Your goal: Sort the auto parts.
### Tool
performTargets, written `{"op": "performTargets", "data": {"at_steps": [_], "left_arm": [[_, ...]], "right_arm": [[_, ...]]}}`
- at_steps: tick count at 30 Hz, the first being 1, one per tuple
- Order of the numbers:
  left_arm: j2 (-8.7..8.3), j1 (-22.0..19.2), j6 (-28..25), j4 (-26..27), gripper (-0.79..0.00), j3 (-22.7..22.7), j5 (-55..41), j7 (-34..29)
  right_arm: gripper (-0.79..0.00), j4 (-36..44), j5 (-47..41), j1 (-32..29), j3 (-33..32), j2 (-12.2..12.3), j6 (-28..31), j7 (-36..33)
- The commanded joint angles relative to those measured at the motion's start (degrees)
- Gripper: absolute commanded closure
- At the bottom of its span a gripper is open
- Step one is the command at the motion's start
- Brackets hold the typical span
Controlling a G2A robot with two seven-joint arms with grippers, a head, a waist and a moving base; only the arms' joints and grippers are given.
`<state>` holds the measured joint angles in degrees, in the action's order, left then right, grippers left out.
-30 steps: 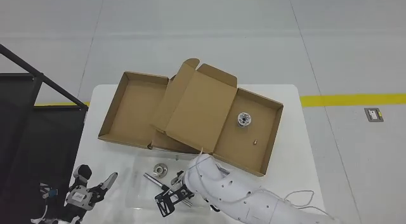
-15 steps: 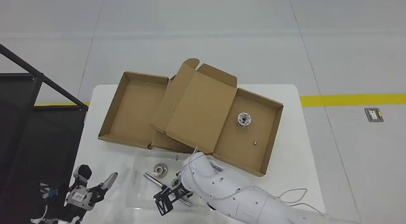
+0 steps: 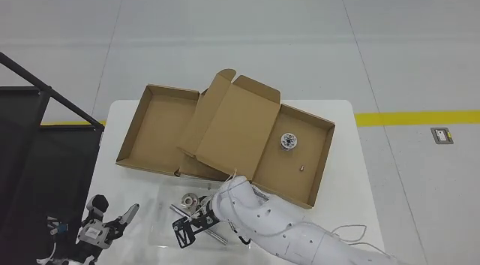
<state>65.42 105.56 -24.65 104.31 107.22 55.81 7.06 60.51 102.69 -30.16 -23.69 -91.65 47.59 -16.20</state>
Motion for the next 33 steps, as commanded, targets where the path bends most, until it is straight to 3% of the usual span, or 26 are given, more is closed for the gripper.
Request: {"op": "performTargets", "data": {"at_steps": [1, 8, 19, 22, 33], "left_arm": [[0.0, 0.0, 0.0, 0.0, -0.785, 0.0, 0.0, 0.0], [0.0, 0.0, 0.0, 0.0, -0.785, 0.0, 0.0, 0.0], [0.0, 0.0, 0.0, 0.0, -0.785, 0.0, 0.0, 0.0], [0.0, 0.0, 0.0, 0.0, -0.785, 0.0, 0.0, 0.0], [0.0, 0.0, 0.0, 0.0, -0.785, 0.0, 0.0, 0.0]], "right_arm": [[0.0, 4.96, 2.29, -2.0, -2.27, 2.15, -1.29, 3.27], [0.0, 23.57, 13.91, -13.33, -11.24, 10.51, -0.77, 12.09], [0.0, 23.57, 13.91, -13.33, -11.24, 10.51, -0.77, 12.09], [0.0, 23.76, 12.37, -14.38, -13.38, 10.65, -5.39, 13.57], [0.0, 27.49, 7.22, -20.26, -25.95, 13.68, -16.12, 35.83]]}}
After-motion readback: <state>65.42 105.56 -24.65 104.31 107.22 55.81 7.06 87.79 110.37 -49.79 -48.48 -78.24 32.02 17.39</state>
